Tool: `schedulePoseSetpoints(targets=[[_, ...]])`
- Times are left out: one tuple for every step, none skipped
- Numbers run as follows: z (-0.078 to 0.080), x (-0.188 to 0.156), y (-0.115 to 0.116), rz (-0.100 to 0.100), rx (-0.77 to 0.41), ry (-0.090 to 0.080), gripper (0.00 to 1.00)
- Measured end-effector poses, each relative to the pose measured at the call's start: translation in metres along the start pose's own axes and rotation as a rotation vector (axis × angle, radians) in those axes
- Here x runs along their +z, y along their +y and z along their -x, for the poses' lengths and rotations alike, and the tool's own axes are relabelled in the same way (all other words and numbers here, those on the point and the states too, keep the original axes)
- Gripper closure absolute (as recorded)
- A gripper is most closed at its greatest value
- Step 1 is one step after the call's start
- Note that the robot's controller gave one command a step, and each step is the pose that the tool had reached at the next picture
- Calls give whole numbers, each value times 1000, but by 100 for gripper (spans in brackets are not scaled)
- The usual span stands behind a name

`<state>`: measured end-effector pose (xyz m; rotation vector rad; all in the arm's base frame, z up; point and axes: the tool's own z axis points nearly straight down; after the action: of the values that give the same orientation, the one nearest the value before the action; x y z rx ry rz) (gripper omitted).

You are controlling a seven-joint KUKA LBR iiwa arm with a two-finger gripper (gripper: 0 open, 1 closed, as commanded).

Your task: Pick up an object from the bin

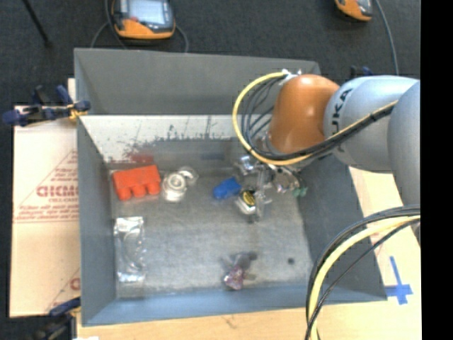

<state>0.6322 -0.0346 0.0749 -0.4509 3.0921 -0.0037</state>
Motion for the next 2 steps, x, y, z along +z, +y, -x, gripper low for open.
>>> schedulePoseSetpoints(targets=[[0,0,30,1,34,3,0],[12,0,71,2,108,3,0]])
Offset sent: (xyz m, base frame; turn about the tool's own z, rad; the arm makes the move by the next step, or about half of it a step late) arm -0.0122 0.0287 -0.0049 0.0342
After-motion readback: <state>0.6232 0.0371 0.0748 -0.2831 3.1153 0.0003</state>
